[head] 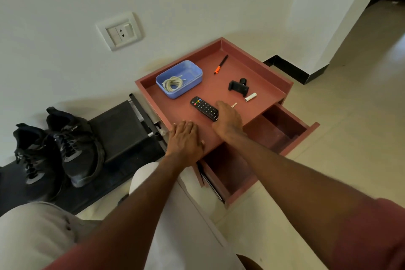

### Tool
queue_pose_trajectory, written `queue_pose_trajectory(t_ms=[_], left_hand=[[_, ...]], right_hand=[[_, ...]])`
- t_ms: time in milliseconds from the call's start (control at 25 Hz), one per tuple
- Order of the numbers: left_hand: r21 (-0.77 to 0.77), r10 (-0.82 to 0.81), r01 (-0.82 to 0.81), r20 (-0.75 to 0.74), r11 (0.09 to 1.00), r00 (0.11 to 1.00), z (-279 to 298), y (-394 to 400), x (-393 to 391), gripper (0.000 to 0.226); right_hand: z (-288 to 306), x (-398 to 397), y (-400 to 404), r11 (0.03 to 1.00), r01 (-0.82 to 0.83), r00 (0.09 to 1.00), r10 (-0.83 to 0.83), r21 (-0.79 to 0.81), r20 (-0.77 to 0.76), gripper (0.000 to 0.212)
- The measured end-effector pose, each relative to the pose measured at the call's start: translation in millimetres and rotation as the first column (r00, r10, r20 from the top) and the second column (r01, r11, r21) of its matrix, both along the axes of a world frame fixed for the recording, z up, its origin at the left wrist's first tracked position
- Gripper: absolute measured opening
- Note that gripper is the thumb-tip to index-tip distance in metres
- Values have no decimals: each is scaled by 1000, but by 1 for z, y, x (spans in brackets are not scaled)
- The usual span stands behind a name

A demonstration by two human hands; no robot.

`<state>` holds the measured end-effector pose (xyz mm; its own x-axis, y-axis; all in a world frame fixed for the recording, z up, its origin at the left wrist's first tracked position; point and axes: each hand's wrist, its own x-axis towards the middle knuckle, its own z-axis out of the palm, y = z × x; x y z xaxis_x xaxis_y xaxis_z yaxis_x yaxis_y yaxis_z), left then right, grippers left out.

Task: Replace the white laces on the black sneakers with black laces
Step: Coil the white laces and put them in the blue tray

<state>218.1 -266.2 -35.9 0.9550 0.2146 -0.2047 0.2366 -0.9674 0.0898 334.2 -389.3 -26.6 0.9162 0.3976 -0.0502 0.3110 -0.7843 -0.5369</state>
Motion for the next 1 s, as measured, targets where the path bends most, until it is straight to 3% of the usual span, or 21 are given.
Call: queue_pose_trajectory(t_ms=[200,320,480,800,920,1000], left_hand=[[-155,70,-53,109,987,992,1,4,-5,57],[-211,126,-94,147,973,981,7,-7,-7,58],[-31,22,-20,69,999,997,-3,-8,-4,66],[102,-19,16,29,995,999,-9,-7,-1,70],[111,-26,24,10,994,1000,-6,-9,1,73],[109,-19,21,-20,994,1000,-3,-10,-1,76]], right_hand=[[-5,-15,-92,994,-107,994,107,20,-11,54],[-21,-17,-132,950,-277,961,274,-147,-45,48],[-48,-19,-122,866,-355,935,331,-351,-128,26],[-91,-11,-75,773,-403,915,322,-490,-244,32],[-91,-17,-87,803,-360,931,273,-474,-243,26],[-76,-16,-94,875,-247,966,189,-416,-175,17]])
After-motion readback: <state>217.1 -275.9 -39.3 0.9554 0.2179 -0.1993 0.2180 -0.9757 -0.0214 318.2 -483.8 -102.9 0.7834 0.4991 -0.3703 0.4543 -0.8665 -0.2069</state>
